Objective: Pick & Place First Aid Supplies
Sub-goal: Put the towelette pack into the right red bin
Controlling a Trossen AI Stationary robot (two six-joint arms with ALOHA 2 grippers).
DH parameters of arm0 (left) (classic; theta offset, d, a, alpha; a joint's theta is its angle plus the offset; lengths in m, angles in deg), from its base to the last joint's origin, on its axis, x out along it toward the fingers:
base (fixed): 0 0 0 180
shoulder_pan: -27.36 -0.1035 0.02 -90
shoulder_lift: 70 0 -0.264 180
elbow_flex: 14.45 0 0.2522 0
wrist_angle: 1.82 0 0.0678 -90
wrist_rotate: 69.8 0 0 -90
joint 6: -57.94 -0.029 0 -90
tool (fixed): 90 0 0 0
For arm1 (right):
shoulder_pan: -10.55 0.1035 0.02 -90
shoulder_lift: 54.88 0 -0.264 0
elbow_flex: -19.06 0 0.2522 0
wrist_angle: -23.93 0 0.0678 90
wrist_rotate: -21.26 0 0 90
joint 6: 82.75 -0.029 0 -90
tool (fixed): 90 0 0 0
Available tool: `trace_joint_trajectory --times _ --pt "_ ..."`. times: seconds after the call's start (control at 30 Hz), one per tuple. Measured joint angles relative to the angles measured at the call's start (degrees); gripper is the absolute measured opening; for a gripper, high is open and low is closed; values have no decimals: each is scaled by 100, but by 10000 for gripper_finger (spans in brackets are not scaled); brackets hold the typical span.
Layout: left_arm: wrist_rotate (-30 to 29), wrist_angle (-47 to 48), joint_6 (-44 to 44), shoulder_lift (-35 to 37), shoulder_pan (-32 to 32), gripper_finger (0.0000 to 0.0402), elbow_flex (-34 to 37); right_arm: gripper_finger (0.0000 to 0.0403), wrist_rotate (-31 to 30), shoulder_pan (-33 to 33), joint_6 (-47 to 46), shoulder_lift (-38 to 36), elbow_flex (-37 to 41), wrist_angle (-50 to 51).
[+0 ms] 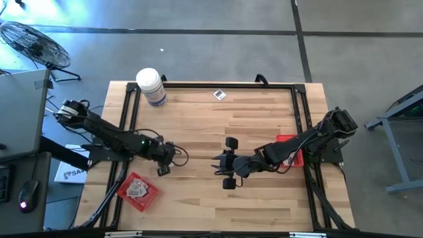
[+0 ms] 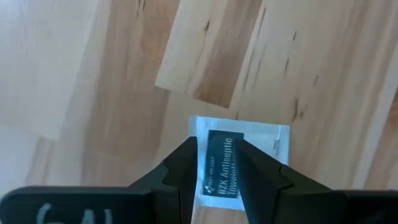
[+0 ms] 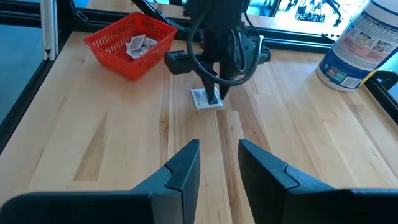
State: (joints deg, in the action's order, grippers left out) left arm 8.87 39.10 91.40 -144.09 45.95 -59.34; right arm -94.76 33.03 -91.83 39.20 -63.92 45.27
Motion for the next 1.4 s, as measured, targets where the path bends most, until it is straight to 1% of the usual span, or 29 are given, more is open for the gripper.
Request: trace_joint_trajectory --times 0.17,0.27,0.4,0.47,0.63,0.8,0.93,1.07,1.2,1.4 --pt "5 15 -617 34 -143 100 0 103 0 1 2 0 0 1" --pt "6 -42 -830 38 -228 100 0 103 1 0 4 0 33 -56" --pt "68 -68 -791 39 -514 100 114 103 2 0 7 0 235 -239" --pt "156 -249 -773 50 -676 100 221 103 -1 -4 6 0 360 -406" --pt "537 -678 -859 67 -893 100 454 103 4 -12 7 0 582 -708" --pt "411 -688 -722 61 -881 97 465 103 150 -63 7 2 645 -807" --pt "239 -881 -577 61 -879 76 645 103 428 -112 -4 0 640 -829" --pt "91 -1281 -306 76 -879 41 956 103 454 -111 0 0 640 -864" --pt "-146 -1488 -150 71 -876 7 1077 103 455 -121 2 0 640 -873" --pt "-258 -1793 -333 31 -879 2 1059 103 455 -123 7 0 640 -886"
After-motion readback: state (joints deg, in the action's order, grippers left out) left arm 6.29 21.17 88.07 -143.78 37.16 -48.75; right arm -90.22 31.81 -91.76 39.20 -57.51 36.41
